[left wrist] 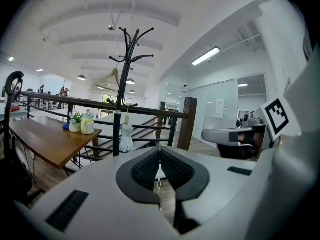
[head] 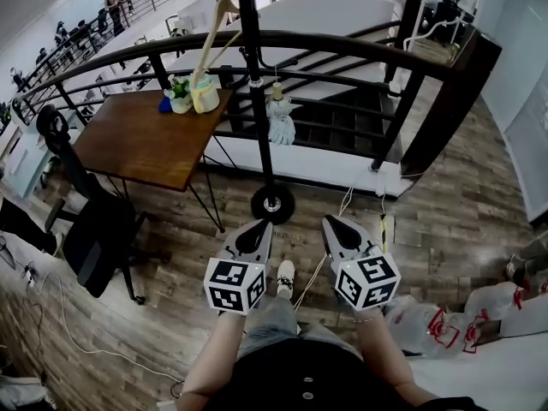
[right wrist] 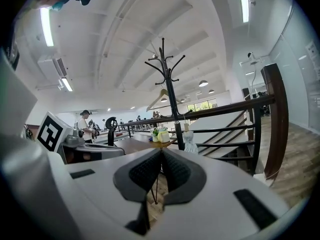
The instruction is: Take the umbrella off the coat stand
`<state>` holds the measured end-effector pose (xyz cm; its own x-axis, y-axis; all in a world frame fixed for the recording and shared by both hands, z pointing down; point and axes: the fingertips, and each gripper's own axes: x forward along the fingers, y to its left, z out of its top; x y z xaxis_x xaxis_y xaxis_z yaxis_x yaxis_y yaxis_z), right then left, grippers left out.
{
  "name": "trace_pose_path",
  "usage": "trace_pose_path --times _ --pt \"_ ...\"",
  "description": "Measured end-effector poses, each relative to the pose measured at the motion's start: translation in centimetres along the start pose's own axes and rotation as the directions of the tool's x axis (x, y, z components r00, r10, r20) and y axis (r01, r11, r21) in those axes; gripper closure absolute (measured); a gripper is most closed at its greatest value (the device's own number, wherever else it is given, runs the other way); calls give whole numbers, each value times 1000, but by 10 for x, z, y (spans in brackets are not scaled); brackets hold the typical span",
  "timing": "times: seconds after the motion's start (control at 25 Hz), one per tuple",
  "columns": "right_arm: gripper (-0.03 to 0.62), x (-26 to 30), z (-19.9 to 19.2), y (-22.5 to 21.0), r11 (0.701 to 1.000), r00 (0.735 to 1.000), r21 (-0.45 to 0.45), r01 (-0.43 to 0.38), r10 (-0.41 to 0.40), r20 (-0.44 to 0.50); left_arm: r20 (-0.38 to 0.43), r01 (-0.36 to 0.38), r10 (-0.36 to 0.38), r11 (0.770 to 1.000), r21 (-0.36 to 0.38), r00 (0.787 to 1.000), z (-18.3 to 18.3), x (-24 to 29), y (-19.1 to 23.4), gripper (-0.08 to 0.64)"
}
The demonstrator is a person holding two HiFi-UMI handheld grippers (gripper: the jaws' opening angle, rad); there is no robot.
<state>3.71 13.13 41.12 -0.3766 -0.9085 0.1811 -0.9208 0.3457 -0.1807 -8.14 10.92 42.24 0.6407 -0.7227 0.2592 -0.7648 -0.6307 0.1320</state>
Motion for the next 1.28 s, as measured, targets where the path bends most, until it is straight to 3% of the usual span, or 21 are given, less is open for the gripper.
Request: trace_pose_path --times 0.24,0.6,1.0,1.28 --pt "563 35 3 -24 1000 1000 -5 -3 3 -14 1 13 -13 1000 -7 1000 10 43 18 537" --pt "563 117 40 -68 999 1000 -31 -16 16 -13 19 50 -50 999 -5 999 52 130 52 537" --pt "563 209 81 -106 999 1000 -53 -11 11 9 55 25 -24 999 -21 998 91 196 122 537" --pt "563 245 80 -112 999 999 -43 -27 26 -22 20 17 -16 999 -29 1000 88 217 145 537"
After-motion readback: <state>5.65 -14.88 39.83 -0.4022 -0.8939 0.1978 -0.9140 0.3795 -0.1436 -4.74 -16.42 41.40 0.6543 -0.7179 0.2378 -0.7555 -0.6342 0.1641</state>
